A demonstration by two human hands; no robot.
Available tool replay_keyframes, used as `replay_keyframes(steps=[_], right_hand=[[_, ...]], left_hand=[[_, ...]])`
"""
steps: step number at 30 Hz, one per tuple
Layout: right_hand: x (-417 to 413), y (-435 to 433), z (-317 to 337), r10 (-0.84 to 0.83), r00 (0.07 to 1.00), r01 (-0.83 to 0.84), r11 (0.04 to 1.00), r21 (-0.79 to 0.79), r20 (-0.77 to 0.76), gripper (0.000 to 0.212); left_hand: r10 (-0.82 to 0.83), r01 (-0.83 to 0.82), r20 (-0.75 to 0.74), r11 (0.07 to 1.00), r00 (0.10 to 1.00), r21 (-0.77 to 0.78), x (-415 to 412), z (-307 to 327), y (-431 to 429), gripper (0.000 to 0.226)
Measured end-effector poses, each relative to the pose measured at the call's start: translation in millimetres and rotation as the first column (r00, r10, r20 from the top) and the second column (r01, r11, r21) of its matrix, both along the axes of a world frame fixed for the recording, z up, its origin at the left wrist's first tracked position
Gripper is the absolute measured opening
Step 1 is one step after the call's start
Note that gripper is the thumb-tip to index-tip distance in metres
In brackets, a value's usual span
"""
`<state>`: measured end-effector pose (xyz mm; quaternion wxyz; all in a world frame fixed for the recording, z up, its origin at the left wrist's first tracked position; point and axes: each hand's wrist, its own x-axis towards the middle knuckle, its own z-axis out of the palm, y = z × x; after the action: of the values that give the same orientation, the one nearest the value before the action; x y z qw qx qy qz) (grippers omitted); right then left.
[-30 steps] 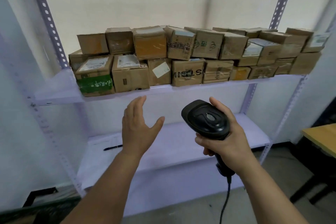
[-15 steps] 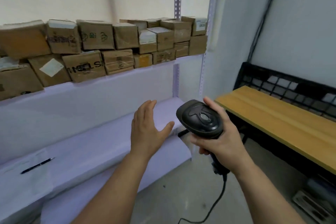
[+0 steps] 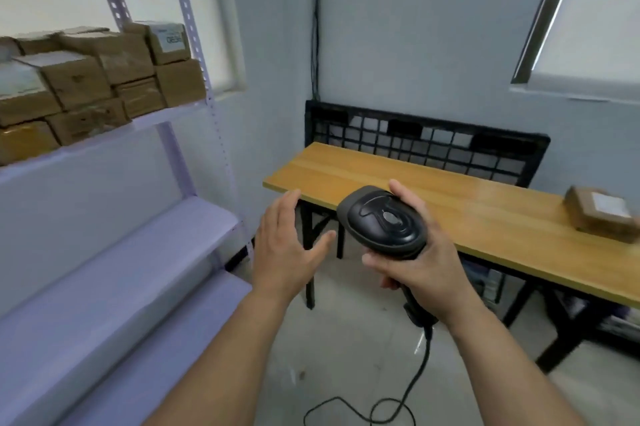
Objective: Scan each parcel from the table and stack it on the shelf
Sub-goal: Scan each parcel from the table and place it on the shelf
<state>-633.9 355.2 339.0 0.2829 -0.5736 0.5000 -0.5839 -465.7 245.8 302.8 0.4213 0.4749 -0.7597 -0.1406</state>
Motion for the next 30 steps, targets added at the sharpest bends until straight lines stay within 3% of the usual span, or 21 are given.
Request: replay_keyframes(steps=[12, 20, 30], right_hand=[[-132, -8, -17, -0.290, 0.957, 0.288, 0.954, 0.085, 0.018, 0.094], [-221, -31, -14, -0.476, 0.879, 0.473, 0.870, 0.140, -0.011, 0.095], [-292, -39, -29, -0.595, 0.804, 0.586, 0.788, 0.190, -0.010, 0.091]], left_hand=[[-0.305, 0.300, 0.039, 0.949, 0.952, 0.091, -166, -19, -42, 0.079], [-0.478, 0.470, 0.044, 0.874, 0.877, 0.125, -287, -15, -88, 0.078], [-0.605, 0.592, 0.090, 0.794, 0.791, 0.140, -389, -29, -106, 0.077]])
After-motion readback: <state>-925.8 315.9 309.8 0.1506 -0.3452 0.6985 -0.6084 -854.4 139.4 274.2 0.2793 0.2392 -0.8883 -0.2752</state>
